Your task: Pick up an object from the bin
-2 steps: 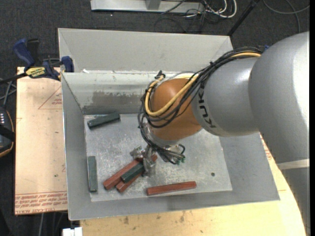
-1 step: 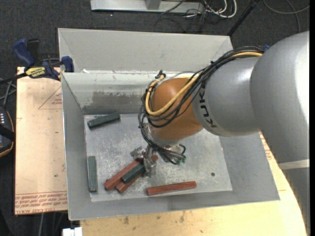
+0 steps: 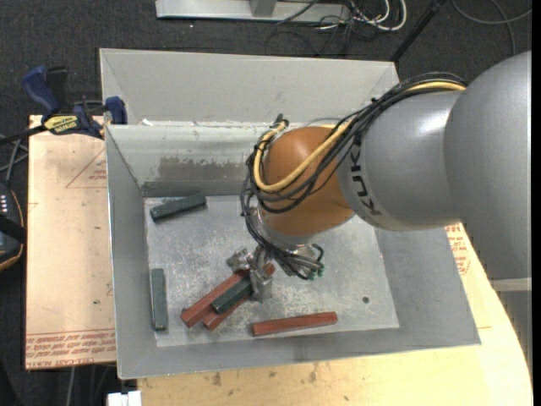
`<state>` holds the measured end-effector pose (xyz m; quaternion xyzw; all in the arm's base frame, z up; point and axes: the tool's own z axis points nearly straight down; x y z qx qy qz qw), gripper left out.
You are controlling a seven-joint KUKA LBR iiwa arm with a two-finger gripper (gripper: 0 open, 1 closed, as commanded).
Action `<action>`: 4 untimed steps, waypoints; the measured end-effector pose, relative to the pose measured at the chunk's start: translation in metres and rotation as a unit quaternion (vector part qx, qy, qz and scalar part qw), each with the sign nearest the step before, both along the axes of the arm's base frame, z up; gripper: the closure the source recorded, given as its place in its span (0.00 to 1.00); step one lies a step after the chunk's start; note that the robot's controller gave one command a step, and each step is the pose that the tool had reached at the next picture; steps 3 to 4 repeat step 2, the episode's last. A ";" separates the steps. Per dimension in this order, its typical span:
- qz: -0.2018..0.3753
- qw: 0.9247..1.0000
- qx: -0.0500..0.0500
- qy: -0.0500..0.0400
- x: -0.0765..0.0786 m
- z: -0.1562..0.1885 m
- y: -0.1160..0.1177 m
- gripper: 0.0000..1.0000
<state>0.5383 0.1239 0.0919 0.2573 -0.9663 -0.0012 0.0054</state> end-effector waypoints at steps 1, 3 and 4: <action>0.000 1.000 0.001 -0.003 0.002 0.025 0.000 1.00; 0.000 1.000 0.001 -0.005 0.003 0.045 0.001 1.00; 0.000 1.000 0.001 -0.005 0.003 0.045 0.001 1.00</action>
Offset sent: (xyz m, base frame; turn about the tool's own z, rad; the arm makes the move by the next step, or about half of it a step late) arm -0.0001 0.0000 0.0209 0.0000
